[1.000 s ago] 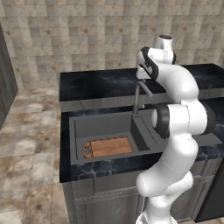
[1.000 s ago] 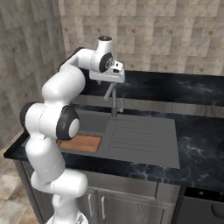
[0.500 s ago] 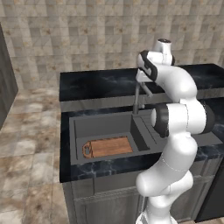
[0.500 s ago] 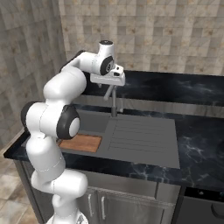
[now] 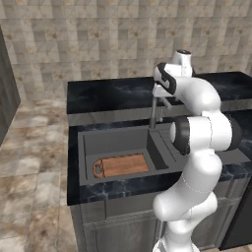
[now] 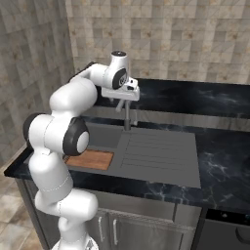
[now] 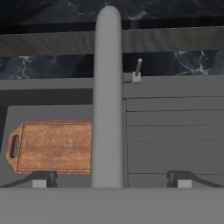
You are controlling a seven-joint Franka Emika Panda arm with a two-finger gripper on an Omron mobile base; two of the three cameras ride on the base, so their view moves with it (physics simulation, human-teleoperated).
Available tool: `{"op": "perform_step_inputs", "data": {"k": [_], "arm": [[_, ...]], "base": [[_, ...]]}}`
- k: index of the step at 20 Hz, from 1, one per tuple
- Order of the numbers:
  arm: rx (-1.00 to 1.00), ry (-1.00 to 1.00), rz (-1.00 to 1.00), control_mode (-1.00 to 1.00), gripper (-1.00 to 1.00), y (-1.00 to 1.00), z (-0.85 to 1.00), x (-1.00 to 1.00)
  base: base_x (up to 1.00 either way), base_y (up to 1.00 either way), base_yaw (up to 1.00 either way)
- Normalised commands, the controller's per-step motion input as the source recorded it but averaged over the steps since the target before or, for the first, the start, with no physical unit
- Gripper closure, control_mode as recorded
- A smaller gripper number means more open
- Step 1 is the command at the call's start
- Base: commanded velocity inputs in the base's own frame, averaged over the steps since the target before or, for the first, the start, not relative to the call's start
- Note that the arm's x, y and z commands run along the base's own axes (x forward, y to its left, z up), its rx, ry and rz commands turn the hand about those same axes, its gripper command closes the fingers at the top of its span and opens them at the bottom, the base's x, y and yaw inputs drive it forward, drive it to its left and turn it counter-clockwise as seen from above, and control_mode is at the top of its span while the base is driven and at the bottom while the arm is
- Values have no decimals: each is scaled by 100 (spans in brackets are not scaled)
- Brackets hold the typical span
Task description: Turn on the sink faucet with hot water and rinse the cutting board for ten seconds, then turn off the faucet. Push the cutting board to reach the water if necessary.
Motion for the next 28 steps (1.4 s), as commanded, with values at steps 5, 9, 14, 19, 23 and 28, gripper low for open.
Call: {"op": "perform_step_inputs", "data": {"k": [5,9,14,19,23,28], "arm": [[0,0,0,-100,-100,0,-23,0],[0,0,0,-100,-100,0,-18,0],[0,0,0,-100,-100,0,-5,0],[0,0,0,-100,-100,0,0,0],[0,0,0,-100,-100,3,0,0],[0,0,0,-100,-100,14,0,0]], "base": [[0,0,0],[0,0,0],[0,0,0],[0,0,0],[0,0,0],[0,0,0]]}}
